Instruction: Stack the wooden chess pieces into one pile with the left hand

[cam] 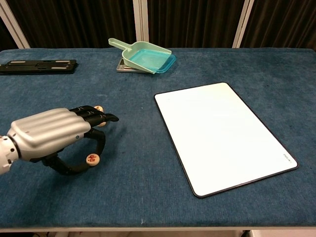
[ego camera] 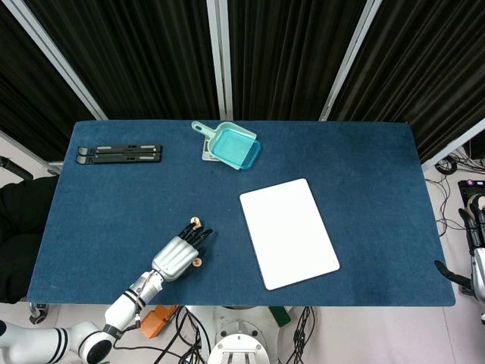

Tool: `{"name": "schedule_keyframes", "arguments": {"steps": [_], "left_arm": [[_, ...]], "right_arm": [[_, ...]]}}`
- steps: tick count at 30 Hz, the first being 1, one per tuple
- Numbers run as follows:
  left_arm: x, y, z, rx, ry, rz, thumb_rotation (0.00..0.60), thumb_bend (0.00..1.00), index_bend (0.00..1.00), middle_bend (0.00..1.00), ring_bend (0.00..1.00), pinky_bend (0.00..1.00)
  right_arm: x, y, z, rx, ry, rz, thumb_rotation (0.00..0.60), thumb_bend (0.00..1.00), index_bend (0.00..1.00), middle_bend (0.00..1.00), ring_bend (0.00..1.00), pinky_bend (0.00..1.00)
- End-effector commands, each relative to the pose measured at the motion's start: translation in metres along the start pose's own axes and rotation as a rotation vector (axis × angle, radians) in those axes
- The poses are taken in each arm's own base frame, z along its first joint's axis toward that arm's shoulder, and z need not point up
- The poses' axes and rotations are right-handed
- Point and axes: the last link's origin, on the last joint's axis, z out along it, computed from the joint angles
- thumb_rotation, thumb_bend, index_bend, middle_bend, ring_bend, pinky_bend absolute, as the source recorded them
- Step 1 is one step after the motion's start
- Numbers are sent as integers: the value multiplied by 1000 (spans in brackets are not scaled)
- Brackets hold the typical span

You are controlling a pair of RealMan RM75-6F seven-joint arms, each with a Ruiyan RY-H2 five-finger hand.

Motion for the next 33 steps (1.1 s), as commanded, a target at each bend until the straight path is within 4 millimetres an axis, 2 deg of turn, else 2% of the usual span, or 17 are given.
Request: {"name": "schedule_keyframes", "arguments": {"steps": [1, 6, 10, 14, 18, 21, 26, 33], "left_arm": [[1, -1, 0, 0, 3, -1, 600, 408, 484, 0, 0, 0], [13, -4, -1, 4, 35, -23, 600, 413, 487, 0, 0, 0], [37, -12, 3, 14, 93, -54, 600, 407, 487, 0, 0, 0], [66, -22, 16, 41, 153, -66, 600, 394, 488, 0, 0, 0], [82, -33, 36, 82, 159, -120, 600, 391, 488, 0, 0, 0], [85, -41, 49, 116, 143, -135, 600, 388, 488, 0, 0, 0], [80, -46, 64, 156, 94, -151, 600, 381, 488, 0, 0, 0], [72, -50, 65, 181, 53, -147, 600, 373, 487, 0, 0, 0]], "right_arm": [[0, 0, 0, 1, 0, 0, 600, 190, 0, 45, 0, 21], [1, 0, -1, 3, 5, -1, 600, 189, 0, 45, 0, 21], [1, 0, -1, 3, 8, 0, 600, 189, 0, 45, 0, 21], [1, 1, -1, 2, 8, 3, 600, 190, 0, 45, 0, 21], [0, 1, 0, 2, 5, 5, 600, 190, 0, 45, 0, 21], [-1, 2, 1, 0, 4, 7, 600, 189, 0, 45, 0, 21], [-2, 2, 2, -2, -1, 8, 600, 190, 0, 45, 0, 21], [-2, 4, 2, -8, -2, 7, 600, 190, 0, 45, 0, 21]]}}
